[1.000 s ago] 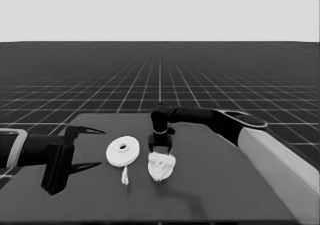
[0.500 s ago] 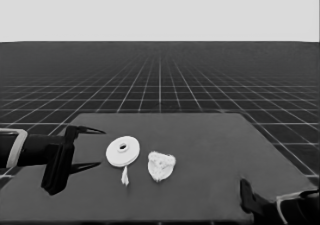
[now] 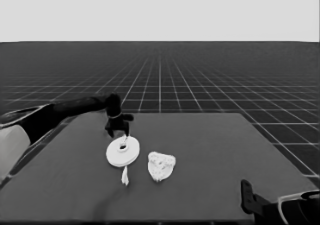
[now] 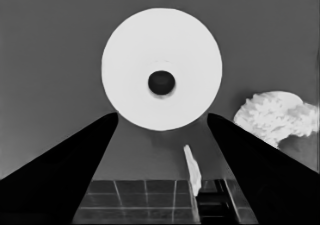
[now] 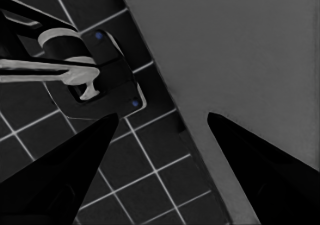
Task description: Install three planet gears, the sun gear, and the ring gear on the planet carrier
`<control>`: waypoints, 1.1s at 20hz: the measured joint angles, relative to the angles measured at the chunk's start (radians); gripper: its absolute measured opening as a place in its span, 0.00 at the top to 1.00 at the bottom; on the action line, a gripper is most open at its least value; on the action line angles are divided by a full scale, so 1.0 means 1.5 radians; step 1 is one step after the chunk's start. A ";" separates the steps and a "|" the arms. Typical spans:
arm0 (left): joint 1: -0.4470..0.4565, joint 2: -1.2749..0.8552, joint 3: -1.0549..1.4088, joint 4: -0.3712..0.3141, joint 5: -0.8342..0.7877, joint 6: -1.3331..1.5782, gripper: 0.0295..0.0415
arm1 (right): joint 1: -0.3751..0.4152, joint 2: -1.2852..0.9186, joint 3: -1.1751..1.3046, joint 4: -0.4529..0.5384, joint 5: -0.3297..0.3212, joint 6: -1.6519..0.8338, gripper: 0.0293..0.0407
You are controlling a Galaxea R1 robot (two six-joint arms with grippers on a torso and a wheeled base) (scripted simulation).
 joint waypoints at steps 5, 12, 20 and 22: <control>0.110 0.042 -0.102 0.068 -0.078 0.043 0.25 | 0.000 0.000 0.000 0.000 0.000 0.000 0.19; 0.115 0.048 -0.115 0.071 -0.085 0.049 0.56 | 0.000 0.000 0.000 0.000 0.000 0.000 0.19; 0.115 0.048 -0.115 0.071 -0.085 0.049 0.56 | 0.000 0.000 0.000 0.000 0.000 0.000 0.19; 0.046 0.013 -0.034 0.026 -0.026 0.011 0.56 | 0.000 0.000 0.000 0.000 0.000 0.000 0.19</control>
